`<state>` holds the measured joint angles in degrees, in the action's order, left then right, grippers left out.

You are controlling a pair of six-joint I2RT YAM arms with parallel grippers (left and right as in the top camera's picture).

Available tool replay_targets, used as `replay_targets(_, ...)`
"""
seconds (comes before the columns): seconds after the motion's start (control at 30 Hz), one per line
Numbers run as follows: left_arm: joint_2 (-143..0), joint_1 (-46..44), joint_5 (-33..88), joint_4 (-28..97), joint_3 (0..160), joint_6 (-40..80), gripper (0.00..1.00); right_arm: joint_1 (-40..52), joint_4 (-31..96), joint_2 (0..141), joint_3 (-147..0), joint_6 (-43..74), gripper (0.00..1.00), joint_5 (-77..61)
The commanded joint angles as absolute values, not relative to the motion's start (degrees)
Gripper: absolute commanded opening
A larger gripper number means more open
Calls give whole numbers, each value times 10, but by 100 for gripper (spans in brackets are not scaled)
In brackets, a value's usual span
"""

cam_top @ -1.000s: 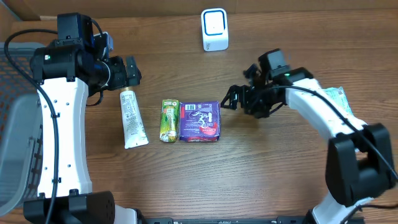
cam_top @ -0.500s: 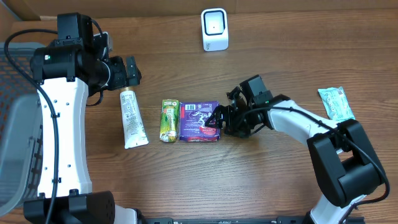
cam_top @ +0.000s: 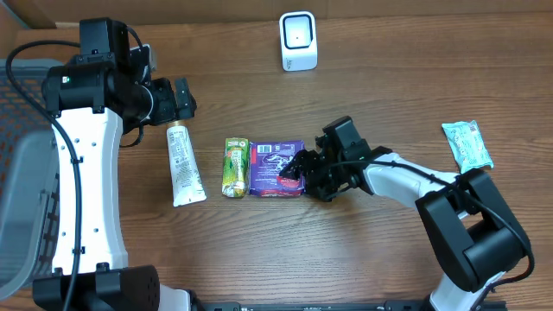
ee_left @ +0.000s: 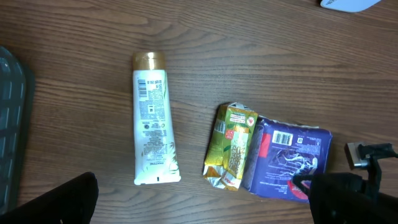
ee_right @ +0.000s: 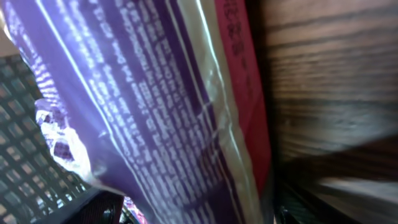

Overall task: Scan the item barcode
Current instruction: 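Move the right gripper to the purple pad pack and grasp it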

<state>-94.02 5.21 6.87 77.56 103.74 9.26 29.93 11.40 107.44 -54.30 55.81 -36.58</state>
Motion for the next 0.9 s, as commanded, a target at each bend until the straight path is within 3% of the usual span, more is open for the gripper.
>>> replay_targets(0.0, -946, 51, 71, 774, 1040, 94, 100, 304, 118, 1078, -536, 614, 72, -307)
replay_targets(0.1, -946, 51, 71, 774, 1040, 94, 100, 306, 116, 1078, -536, 613, 51, -298)
replay_targets(0.2, -946, 51, 71, 774, 1040, 94, 100, 306, 111, 1078, -536, 607, 21, -298)
replay_targets(0.27, -946, 51, 71, 773, 1040, 94, 100, 306, 103, 1078, -536, 587, 12, -308)
replay_targets(0.37, -946, 51, 71, 774, 1040, 94, 100, 305, 96, 1076, -540, 555, 6, -336)
replay_targets(0.53, -946, 51, 71, 774, 1040, 94, 100, 295, 111, 1052, -556, 458, 4, -372)
replay_targets(0.87, -946, 51, 71, 774, 1040, 94, 99, 244, 372, 956, -705, 227, 4, -370)
